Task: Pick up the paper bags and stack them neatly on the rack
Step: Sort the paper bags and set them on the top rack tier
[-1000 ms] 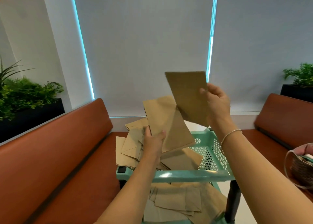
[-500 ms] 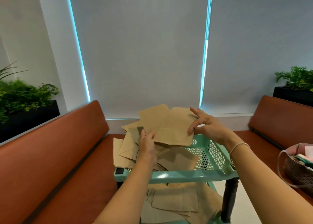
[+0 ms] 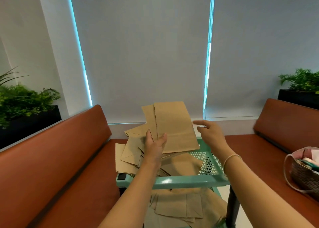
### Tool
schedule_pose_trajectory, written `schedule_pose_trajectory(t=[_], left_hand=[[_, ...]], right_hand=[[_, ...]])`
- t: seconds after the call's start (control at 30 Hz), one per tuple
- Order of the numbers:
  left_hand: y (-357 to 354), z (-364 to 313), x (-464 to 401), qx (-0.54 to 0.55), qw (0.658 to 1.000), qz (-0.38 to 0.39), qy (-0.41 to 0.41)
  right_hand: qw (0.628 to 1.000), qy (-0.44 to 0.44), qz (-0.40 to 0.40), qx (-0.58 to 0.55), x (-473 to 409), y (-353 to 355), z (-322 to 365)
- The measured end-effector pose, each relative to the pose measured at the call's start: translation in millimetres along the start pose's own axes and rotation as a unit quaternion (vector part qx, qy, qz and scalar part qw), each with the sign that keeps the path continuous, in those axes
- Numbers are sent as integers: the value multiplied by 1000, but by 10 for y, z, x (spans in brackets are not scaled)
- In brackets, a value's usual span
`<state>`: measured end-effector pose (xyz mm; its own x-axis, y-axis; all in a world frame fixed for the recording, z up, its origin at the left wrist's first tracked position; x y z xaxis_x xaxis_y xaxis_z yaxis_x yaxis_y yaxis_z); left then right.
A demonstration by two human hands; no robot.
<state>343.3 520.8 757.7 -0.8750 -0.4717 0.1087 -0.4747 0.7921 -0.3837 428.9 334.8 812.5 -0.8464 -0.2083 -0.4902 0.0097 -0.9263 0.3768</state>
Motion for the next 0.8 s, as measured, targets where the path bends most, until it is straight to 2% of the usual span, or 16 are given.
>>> schedule_pose_trajectory(t=[0.07, 0.1, 0.13, 0.2, 0.27, 0.3, 0.43, 0.7, 0.8], left_hand=[[26, -47, 9, 35, 999, -9, -15], [31, -69, 16, 52, 998, -10, -21], [35, -86, 24, 67, 997, -12, -25], [14, -124, 38, 77, 996, -11, -37], [-54, -162, 77, 70, 996, -5, -56], [-107, -181, 110, 58, 996, 3, -64], [-260, -297, 233, 38, 995, 44, -85], [-255, -1053, 251, 135, 979, 68, -138], [-239, -1276, 288, 122, 972, 78, -183]], right_hand=[[985, -104, -63, -119, 146, -58, -175], [965, -165, -60, -192, 254, -176, -239], [936, -218, -41, -272, 366, -337, -249], [854, -286, -16, -435, 545, -637, -142], [780, -300, -36, -548, 608, -787, -4], [765, -292, -46, -573, 601, -810, 41], [752, -255, -43, -606, 558, -793, 149], [781, -217, -26, -585, 514, -584, 154], [786, -211, -11, -581, 517, -596, 202]])
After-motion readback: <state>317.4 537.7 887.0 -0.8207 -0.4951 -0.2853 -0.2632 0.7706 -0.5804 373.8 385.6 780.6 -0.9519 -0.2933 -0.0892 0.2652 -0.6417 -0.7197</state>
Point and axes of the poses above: each hand's wrist, its own x-axis away from the middle knuckle, its own y-axis out of the back of the hand, z = x × y, the point moved 9 cm from there along -x, towards the middle knuckle, and after that the axes turned 12 degrees about y, right-handed, at the moved point
